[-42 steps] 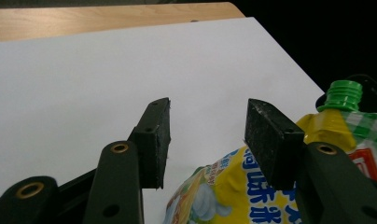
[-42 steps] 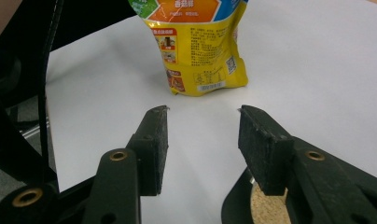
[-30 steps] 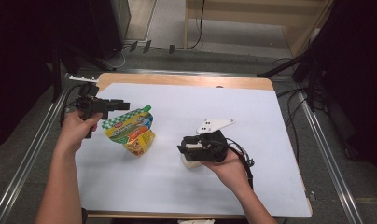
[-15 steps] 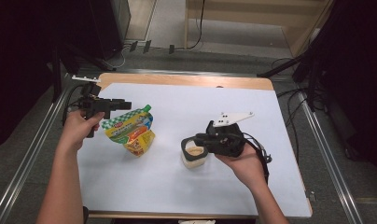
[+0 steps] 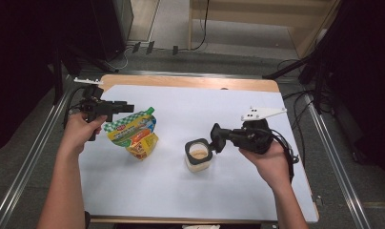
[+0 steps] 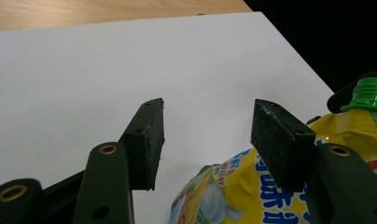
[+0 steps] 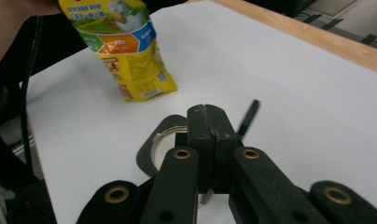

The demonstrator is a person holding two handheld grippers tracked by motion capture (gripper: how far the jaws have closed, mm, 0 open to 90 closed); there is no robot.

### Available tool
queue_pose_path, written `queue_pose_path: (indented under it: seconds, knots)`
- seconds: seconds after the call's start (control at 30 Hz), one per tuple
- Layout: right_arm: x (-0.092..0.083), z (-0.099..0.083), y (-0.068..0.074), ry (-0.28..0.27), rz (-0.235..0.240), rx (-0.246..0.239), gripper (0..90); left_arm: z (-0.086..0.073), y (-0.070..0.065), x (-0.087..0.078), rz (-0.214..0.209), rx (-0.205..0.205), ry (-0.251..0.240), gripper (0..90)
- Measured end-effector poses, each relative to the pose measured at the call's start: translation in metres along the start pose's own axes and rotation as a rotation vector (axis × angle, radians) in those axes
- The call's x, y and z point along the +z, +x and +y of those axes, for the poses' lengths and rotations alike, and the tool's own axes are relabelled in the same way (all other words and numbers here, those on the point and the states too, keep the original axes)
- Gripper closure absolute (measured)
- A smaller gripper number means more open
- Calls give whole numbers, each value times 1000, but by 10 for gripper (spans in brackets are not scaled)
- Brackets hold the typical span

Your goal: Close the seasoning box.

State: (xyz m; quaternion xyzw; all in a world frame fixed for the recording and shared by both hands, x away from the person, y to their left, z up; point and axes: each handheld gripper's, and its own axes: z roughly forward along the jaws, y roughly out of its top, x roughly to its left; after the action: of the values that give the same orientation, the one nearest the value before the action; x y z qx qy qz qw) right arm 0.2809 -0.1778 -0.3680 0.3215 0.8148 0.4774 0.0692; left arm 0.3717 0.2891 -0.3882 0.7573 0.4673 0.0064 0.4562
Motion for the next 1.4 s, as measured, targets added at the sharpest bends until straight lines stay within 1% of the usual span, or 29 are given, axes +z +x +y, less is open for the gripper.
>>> queue_pose_path:
  seconds: [0.07,0.13,0.17,0.33,0.47,0.6,0.67,0.9,0.97,1.2,1.23,1.4]
  knots:
    - [-4,-1,-5,-8,-16,5,900,0,0,0,0,2,0,448]
    - [-5,-3,-9,-6,-45,11,900,0,0,1,-1,2,0,446]
    - [-5,-5,-12,-5,-51,18,900,0,0,1,0,3,0,444]
    - [3,-14,-23,13,-61,55,900,0,1,1,-1,-6,1,434]
    - [15,-22,-28,33,-40,80,900,0,1,1,-3,-8,1,426]
    - [24,-25,-27,46,-14,98,900,0,1,1,-3,-7,1,425]
    - [26,-25,-25,53,-22,86,900,0,0,1,-3,-10,2,422]
    - [31,-28,-25,56,-12,99,900,0,-1,2,-5,-4,-2,418]
    - [33,-29,-24,59,-7,99,900,0,-1,2,-4,-7,4,417]
    - [39,-31,-23,64,3,94,900,0,-2,2,-6,-9,-1,416]
    - [40,-32,-23,71,8,97,900,0,-1,3,-5,-7,2,416]
    - [43,-31,-19,71,22,98,900,0,-1,3,-4,-9,4,414]
